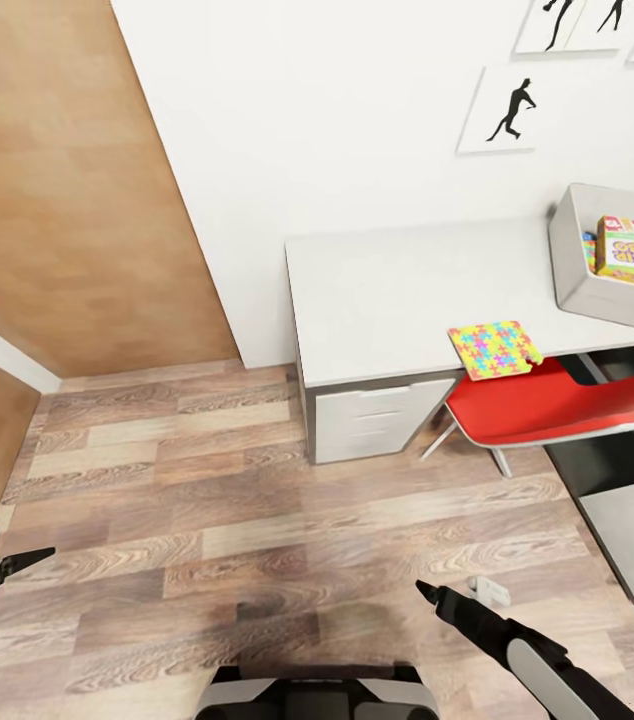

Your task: Put all the toys in the child's room - the three board games (two on the bed and one on the table), the two jigsaw puzzles on the table, and the tennis ball on the table - inside the toy box on the table in the child's room.

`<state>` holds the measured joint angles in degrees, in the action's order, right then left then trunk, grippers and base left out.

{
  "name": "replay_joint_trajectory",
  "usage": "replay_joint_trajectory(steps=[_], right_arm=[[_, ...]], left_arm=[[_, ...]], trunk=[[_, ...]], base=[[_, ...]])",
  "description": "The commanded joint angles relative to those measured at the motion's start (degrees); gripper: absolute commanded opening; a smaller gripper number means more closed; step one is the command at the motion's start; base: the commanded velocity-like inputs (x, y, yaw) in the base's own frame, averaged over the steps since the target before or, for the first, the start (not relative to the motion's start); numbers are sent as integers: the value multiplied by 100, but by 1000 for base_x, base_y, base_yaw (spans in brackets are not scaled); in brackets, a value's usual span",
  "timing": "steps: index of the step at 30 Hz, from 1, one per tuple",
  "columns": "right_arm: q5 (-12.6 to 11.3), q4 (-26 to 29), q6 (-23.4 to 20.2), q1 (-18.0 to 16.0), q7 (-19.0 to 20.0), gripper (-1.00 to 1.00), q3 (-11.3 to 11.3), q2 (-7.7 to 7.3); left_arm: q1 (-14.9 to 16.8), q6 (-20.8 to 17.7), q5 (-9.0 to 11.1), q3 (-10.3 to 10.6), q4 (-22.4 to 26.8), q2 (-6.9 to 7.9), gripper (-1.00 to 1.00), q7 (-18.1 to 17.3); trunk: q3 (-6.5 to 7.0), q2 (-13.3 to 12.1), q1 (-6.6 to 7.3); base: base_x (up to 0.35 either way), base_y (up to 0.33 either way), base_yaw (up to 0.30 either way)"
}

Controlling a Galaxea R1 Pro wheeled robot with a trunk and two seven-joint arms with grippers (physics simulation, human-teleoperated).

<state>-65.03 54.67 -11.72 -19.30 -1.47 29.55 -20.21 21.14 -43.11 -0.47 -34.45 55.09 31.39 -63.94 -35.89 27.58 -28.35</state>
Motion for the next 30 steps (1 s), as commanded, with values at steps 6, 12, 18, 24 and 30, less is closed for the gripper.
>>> replay_joint_trajectory(steps=[6,12,18,24,30], right_arm=[[-56,-15,-6,2,184,100,16,-220],[-68,-28,2,1,460,100,5,-320],[-72,-65,-1,2,563,100,-116,-343],[-66,-195,-5,3,708,100,-230,-352],[-69,-344,-9,1,984,100,-287,-360]], left_arm=[[4,-56,-5,-9,2,-1,100,113],[4,-57,-5,-4,2,-3,100,170],[4,-57,-5,-1,2,-8,100,337],[4,-57,-5,0,2,-9,100,564],[4,-57,-10,12,2,-15,100,672]], trunk=[[50,8,-3],[105,8,-3],[161,8,-3],[217,8,-3],[272,8,-3]], base=[[0,0,0],[0,0,0],[0,0,0],[0,0,0],[0,0,0]])
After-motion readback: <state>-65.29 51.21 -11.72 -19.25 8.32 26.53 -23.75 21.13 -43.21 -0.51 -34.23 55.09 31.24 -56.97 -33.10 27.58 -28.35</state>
